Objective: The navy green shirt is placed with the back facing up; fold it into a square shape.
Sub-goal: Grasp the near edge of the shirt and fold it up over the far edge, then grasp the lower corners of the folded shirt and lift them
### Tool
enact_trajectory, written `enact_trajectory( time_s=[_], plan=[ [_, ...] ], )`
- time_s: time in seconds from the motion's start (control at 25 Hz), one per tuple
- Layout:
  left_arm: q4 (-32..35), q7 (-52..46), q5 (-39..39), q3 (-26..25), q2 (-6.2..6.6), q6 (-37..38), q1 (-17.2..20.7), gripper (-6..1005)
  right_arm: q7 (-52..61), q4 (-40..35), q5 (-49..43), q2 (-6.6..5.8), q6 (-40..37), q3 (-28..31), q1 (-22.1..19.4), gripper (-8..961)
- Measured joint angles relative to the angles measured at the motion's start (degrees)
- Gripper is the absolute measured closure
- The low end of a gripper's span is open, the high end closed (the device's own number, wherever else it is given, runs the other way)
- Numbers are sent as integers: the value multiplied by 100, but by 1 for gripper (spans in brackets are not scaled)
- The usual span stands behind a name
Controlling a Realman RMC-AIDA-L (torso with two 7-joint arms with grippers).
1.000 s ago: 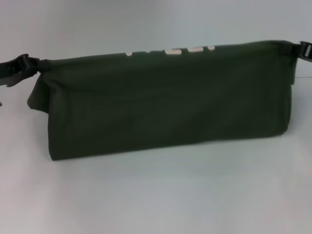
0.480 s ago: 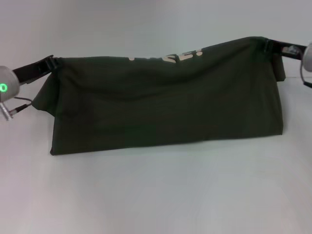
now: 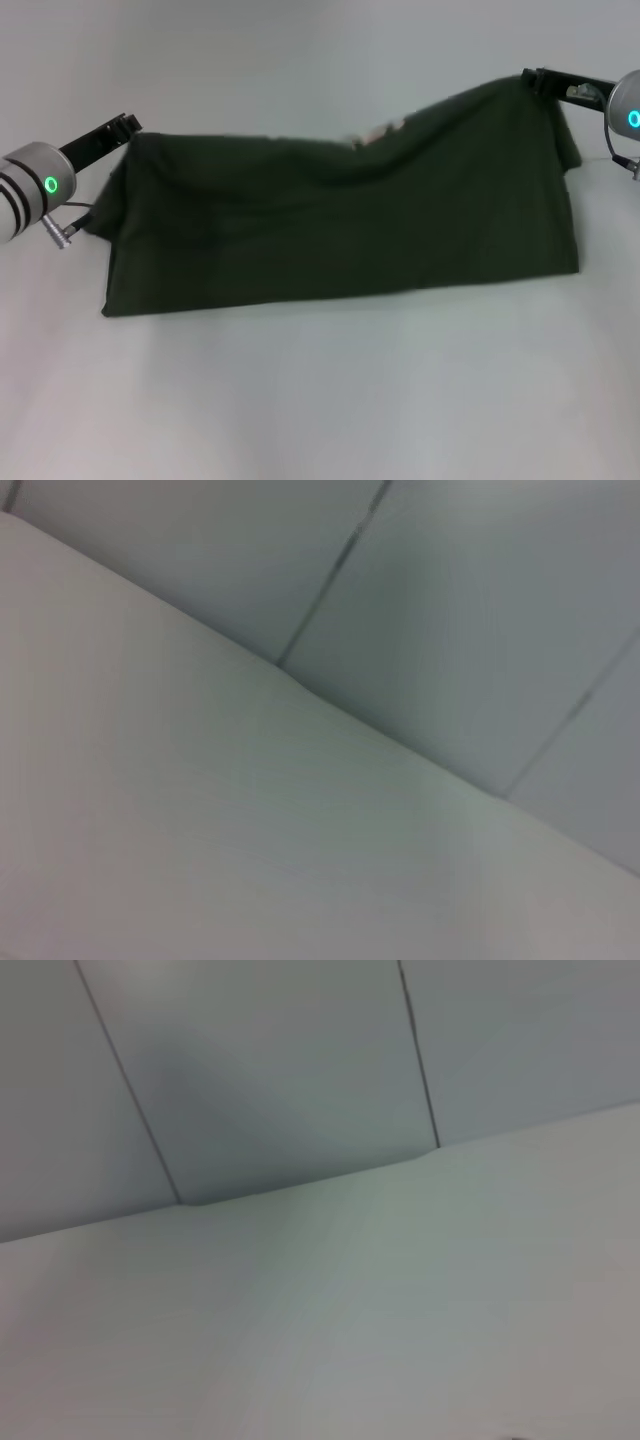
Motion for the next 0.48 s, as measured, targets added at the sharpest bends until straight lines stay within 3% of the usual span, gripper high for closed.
enact_trajectory(
  time_s=[0.16, 0.48],
  plan=[
    [-45, 206, -392, 0, -41, -124, -6, 817, -2, 6, 0, -44, 51, -90, 14, 569],
    [-77, 226, -454, 5, -14, -44, 29, 637, -124, -48, 2, -134, -33, -95, -58, 423]
  ],
)
